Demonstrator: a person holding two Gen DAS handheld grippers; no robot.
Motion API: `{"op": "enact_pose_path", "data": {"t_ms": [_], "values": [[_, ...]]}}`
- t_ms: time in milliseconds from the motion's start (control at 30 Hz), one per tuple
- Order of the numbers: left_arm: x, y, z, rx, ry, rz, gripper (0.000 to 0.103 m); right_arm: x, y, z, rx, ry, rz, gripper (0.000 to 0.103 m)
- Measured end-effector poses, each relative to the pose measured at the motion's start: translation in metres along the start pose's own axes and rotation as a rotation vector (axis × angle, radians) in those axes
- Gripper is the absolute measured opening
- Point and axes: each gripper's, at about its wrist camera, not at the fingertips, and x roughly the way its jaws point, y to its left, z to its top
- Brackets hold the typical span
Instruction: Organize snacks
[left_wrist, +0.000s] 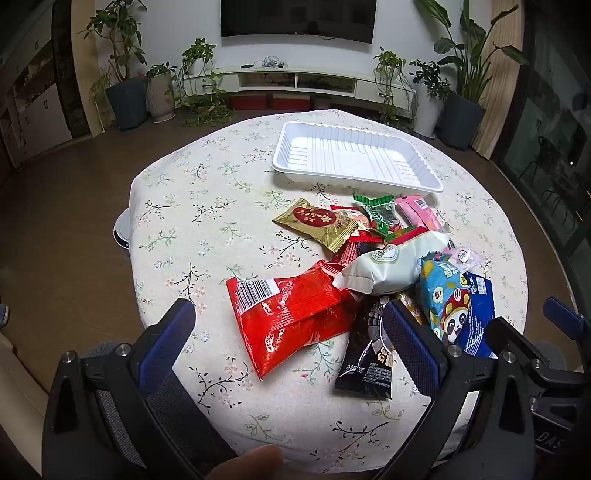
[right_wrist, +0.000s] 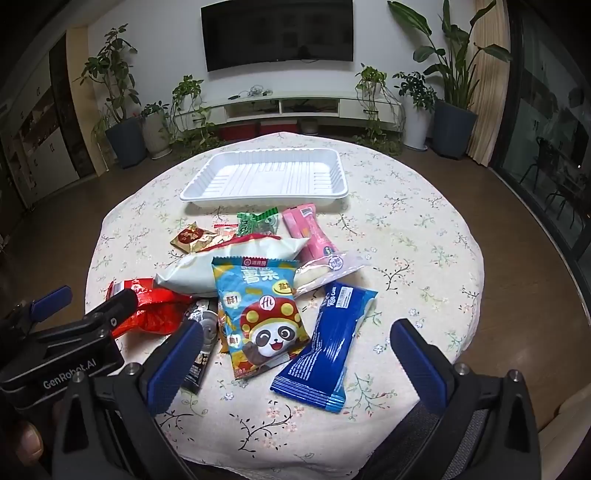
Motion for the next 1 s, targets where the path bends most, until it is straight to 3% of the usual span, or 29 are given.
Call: {"op": "enact_pose_path", "data": {"t_ms": [1000], "values": [[0.004,-0.0003,-0.0023,0.0,0.009,-0.005,0.103,0.0096,-0.0031,-0.0001,0.001,0.004,-0.005,0.103]]}}
